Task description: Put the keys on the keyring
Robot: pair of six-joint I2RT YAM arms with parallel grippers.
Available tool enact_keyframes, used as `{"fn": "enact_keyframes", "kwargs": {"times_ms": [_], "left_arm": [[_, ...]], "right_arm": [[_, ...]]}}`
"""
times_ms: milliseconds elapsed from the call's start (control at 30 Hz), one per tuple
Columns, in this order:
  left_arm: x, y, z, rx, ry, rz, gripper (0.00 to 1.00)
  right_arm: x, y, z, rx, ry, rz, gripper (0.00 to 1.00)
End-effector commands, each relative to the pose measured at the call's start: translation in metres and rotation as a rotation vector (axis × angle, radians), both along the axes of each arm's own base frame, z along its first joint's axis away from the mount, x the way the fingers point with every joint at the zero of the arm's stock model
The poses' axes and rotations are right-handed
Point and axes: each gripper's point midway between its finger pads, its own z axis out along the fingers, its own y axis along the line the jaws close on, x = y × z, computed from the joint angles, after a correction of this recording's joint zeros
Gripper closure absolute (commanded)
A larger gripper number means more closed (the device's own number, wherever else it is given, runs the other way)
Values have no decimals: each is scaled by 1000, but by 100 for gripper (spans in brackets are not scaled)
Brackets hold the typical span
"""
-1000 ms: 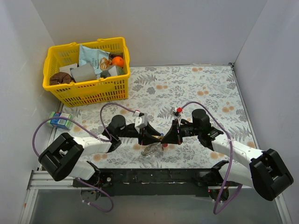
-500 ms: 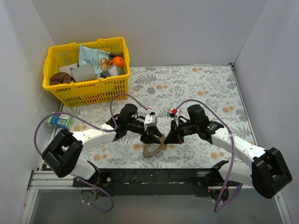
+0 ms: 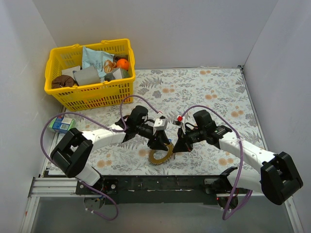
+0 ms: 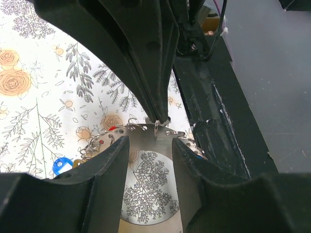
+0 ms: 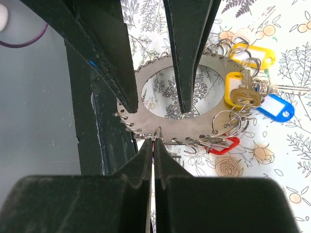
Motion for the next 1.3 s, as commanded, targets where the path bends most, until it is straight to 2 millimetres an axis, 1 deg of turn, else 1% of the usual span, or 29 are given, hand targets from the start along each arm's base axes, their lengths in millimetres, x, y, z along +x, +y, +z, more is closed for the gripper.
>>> {"fn": "enact_keyframes", "kwargs": {"times_ms": [0, 400, 700, 733, 833, 967, 1167, 1200, 1267], "left_arm": [[-1, -8, 10, -27, -8, -43, 61], [-12, -17, 4, -17, 11, -91, 68], [-12, -22, 5, -15, 15, -97, 74], [-12, -22, 5, -16, 14, -97, 78], [-14, -23, 3, -13, 19, -103, 83], [-14, -24, 0, -5, 19, -102, 84], [-16, -25, -4, 15, 21, -115, 95], [-16, -25, -5, 16, 18, -119, 99], [-17, -26, -5, 22, 18, -124, 100]], "right_arm": [[5, 6, 14, 31, -51, 24, 99], [4, 8, 14, 43, -48, 22, 99], [4, 7, 12, 42, -46, 18, 99], [4, 7, 12, 41, -44, 17, 99], [4, 7, 13, 44, -49, 16, 99], [5, 8, 14, 45, -51, 14, 99], [6, 9, 16, 48, -55, 13, 99], [7, 9, 16, 47, -55, 12, 99], [7, 9, 16, 51, -56, 9, 99]]}}
